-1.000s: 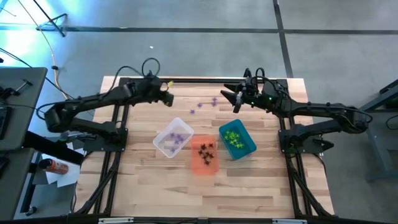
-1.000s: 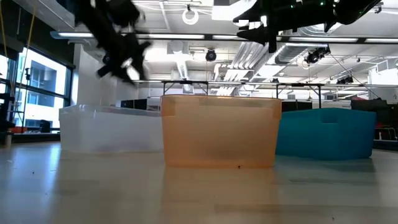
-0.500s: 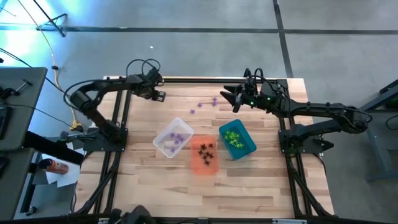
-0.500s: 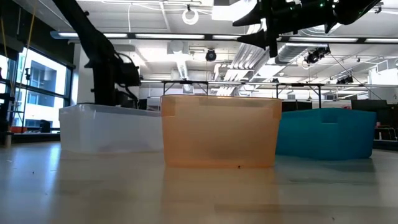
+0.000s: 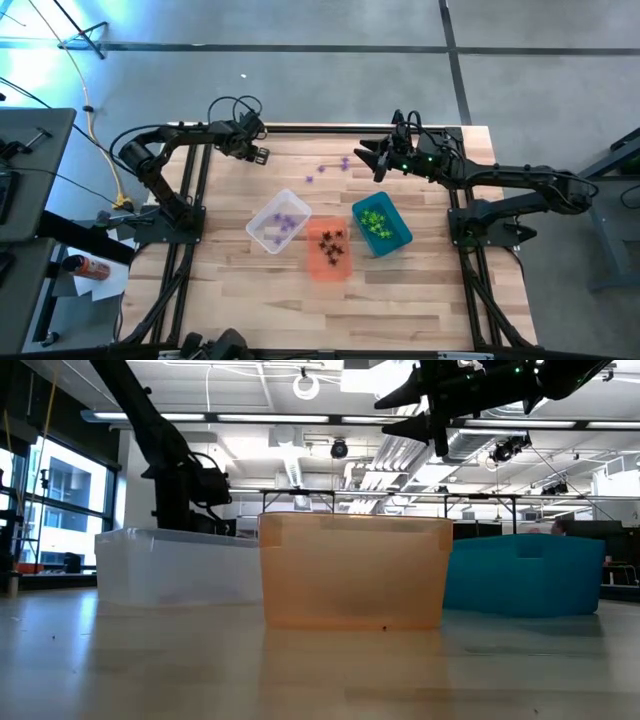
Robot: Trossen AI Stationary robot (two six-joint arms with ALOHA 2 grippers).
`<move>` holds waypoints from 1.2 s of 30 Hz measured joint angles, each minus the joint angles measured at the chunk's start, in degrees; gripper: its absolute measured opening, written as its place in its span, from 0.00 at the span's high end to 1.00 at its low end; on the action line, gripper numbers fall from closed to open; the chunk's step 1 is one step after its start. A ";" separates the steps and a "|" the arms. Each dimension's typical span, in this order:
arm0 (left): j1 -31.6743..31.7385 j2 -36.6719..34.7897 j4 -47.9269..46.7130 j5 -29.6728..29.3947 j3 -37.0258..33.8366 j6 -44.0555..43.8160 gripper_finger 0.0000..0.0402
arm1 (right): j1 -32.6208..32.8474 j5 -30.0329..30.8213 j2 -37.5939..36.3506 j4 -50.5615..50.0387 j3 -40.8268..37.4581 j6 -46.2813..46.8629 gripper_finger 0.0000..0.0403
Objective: Sort Halloween decoration
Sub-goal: Put the purple spider toy into the transparent bin
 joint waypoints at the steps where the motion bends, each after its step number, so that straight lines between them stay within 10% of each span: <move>1: 0.00 0.00 -0.19 0.30 0.00 0.63 0.74 | 0.00 0.00 -0.01 -0.01 0.00 0.00 0.45; 7: 0.00 -0.37 -0.11 4.25 -0.07 1.98 0.98 | 0.00 0.00 0.00 -1.43 0.00 0.03 0.45; 24: 0.18 -21.21 -6.36 14.69 -0.20 9.39 1.00 | 0.00 0.00 0.00 -2.50 0.00 0.04 0.45; 36: -2.13 -7.33 -0.62 8.33 -0.20 5.16 0.73 | 0.00 0.02 -0.01 -2.52 0.00 1.39 0.45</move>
